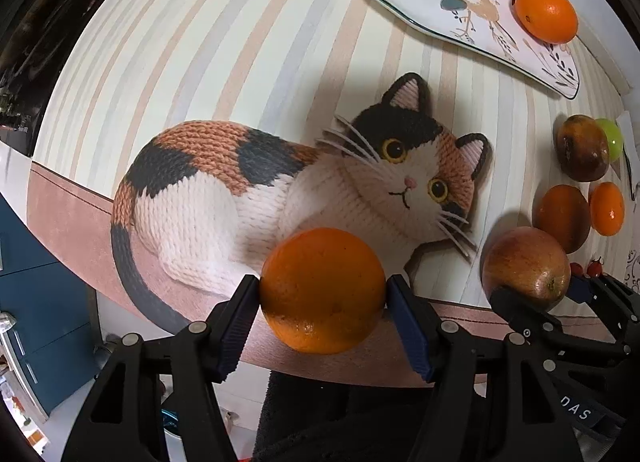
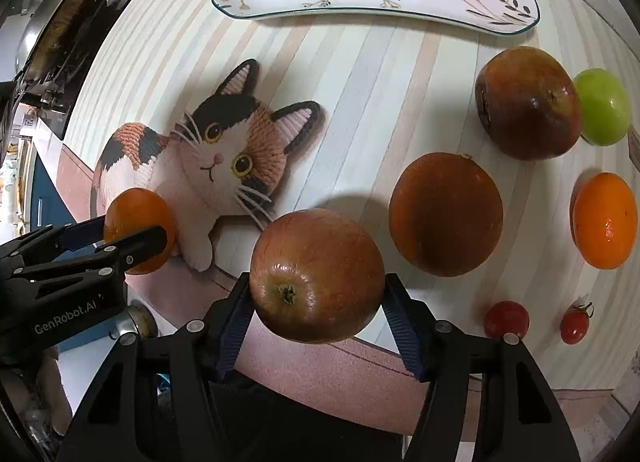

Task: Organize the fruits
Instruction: 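Grasp the small orange with the left tool while the right tool grasps the red apple, then lower the small orange and red apple onto the plate while both tools open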

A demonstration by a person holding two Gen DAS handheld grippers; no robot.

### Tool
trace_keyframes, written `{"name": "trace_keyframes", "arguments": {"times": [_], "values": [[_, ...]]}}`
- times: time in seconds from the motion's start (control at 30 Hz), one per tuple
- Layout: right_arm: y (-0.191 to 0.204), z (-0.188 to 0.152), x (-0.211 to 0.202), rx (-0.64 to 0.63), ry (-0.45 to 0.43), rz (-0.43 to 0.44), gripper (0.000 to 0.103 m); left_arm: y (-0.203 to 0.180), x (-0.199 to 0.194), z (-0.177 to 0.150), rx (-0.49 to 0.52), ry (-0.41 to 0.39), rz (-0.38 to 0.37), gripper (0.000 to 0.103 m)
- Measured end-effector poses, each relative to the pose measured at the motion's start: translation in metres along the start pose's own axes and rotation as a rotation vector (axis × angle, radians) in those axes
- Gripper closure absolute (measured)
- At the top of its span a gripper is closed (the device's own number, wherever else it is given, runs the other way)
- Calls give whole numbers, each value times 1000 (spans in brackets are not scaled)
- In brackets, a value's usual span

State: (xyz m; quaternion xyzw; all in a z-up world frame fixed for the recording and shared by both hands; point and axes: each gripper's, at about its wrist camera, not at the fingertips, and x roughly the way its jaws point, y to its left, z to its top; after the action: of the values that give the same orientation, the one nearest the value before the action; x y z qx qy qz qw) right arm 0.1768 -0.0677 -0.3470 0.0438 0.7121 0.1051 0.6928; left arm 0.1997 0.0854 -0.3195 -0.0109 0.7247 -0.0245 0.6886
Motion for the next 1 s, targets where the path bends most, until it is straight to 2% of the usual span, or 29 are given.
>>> {"name": "trace_keyframes", "arguments": {"times": [0.17,0.4,0.5,0.7,1.0], "values": [[0,2,-16,5,-31,32,37,8,-10,6,9,-15,-24,40],[0,19,-61,6,-110,89,37,2,-56,34,12,-65,-98,40],[-1,41,-78,16,-153,107,37,-3,-79,58,27,-110,-116,40],[-11,98,-91,42,-224,88,37,-4,-94,117,38,-155,-103,40],[-12,177,-47,55,-188,85,37,-16,-61,202,1,-58,-145,40]]}}
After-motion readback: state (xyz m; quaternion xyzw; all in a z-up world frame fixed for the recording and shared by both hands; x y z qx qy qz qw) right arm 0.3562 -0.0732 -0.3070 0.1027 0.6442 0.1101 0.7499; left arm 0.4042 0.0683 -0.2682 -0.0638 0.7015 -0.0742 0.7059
